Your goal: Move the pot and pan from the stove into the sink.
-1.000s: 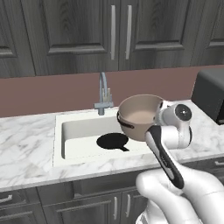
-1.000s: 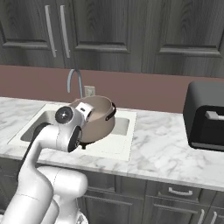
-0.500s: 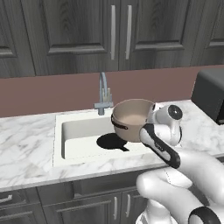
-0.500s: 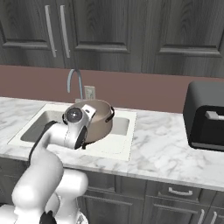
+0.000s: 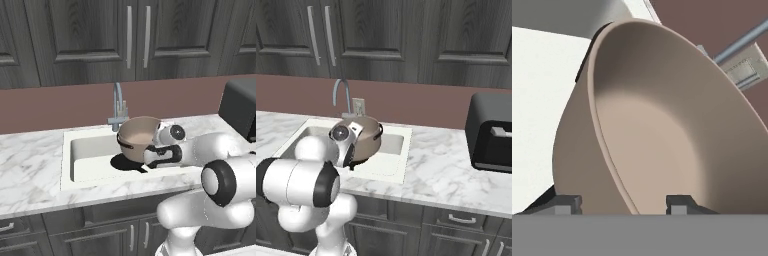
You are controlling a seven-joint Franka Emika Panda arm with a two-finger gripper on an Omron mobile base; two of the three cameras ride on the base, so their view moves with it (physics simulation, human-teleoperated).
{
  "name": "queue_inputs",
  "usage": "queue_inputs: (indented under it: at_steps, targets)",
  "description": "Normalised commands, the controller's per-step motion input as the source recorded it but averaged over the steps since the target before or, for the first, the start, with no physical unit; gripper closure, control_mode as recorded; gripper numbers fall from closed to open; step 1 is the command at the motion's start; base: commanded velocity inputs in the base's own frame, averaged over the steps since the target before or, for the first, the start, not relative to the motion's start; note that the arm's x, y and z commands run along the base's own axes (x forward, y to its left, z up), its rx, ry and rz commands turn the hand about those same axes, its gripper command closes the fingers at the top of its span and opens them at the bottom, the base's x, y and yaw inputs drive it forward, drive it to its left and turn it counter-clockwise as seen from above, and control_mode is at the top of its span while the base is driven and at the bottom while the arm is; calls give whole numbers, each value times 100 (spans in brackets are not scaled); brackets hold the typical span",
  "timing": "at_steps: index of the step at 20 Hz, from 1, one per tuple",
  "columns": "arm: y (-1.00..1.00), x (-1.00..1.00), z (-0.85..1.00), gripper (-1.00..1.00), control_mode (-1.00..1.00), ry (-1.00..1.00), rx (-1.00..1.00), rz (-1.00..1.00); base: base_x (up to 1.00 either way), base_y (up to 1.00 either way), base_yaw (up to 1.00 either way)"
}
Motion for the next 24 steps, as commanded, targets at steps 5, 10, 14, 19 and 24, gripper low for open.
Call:
queue_inputs:
  at_steps: [5,10,14,19,24]
  targets:
    - [8,61,-43,100,-100,4,2,0,0,0,0]
    - [0,52,-44,100,-100,3,9,0,0,0,0]
    - [0,44,-33,100,-100,0,6,0,0,0,0]
    - [0,13,-15,100,-100,0,2,0,0,0,0]
    - [0,0,0,-100,-100,0,0,0,0,0,0]
